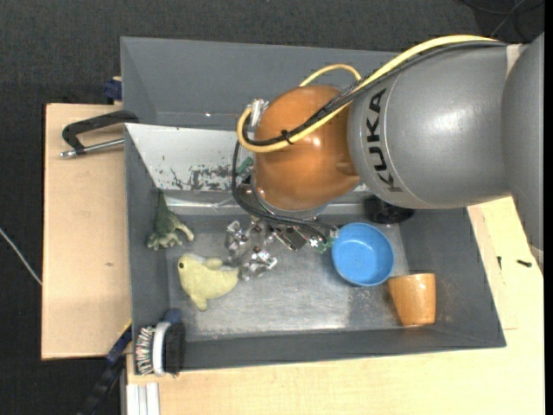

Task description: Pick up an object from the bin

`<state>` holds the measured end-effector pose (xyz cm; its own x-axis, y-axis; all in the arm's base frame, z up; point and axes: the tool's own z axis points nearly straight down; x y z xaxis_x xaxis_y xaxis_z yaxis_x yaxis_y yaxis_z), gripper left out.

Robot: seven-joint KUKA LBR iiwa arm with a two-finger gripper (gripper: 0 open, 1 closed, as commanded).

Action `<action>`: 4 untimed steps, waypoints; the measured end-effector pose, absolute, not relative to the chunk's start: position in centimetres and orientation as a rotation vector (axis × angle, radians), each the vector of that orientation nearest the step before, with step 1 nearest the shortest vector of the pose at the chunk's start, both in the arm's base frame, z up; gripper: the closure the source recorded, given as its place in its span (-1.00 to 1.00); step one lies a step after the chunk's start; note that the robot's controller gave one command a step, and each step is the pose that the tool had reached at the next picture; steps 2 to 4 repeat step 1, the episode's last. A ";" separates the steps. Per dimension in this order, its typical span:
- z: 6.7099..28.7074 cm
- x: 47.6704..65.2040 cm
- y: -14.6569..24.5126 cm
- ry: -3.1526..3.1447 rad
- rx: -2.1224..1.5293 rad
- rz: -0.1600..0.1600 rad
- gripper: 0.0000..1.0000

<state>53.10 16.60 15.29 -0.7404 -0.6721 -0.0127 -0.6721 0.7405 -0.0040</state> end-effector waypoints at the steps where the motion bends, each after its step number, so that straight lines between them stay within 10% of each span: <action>1: 28.3 52.3 18.8 2.737 -1.512 -0.001 1.00; 4: 28.3 52.3 18.8 2.737 -1.512 -0.001 1.00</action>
Offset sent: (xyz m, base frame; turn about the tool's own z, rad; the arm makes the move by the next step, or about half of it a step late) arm -0.0100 0.0193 0.1250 -0.2722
